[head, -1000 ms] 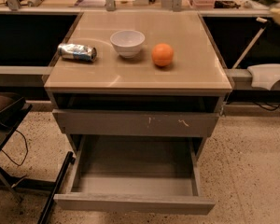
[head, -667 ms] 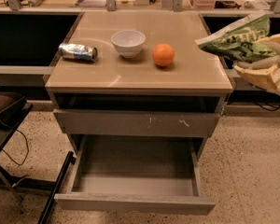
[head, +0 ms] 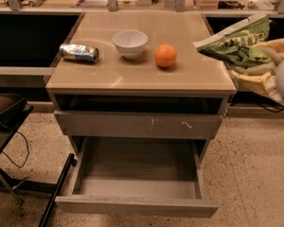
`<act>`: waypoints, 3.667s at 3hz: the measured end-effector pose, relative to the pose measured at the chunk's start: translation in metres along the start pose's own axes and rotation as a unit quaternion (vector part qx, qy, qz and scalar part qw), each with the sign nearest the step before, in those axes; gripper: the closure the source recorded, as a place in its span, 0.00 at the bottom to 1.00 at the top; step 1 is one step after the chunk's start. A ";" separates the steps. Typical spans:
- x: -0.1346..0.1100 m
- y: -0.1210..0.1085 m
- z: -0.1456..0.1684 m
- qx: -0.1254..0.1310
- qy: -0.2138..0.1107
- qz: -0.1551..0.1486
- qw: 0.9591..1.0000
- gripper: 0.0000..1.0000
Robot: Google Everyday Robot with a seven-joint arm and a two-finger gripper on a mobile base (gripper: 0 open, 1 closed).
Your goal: Place green jalapeno chip bag into middle drawer
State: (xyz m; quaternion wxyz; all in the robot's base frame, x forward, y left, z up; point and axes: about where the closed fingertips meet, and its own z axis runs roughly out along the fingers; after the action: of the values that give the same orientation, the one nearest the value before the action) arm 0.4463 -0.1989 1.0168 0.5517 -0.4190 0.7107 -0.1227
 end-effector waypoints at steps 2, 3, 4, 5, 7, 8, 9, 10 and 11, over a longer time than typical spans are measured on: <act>0.062 0.146 0.040 -0.054 -0.003 0.058 0.997 1.00; 0.073 0.171 0.042 -0.074 0.008 0.060 0.995 1.00; 0.073 0.171 0.042 -0.073 0.008 0.059 0.996 1.00; 0.080 0.171 0.051 -0.052 0.006 0.051 0.997 1.00; 0.096 0.281 0.115 -0.091 -0.024 0.049 0.994 1.00; 0.080 0.293 0.129 -0.104 -0.037 0.035 0.993 1.00; 0.080 0.293 0.129 -0.105 -0.037 0.035 0.993 1.00; 0.087 0.269 0.135 -0.076 -0.063 0.021 0.995 1.00; 0.116 0.198 0.158 0.000 -0.074 0.014 0.997 1.00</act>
Offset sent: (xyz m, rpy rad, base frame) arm -0.0578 0.1979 -0.2799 0.2784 0.3662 0.3403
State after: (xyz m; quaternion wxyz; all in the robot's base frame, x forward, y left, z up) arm 0.4909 -0.1153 0.7545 0.6042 -0.4171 0.6737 -0.0839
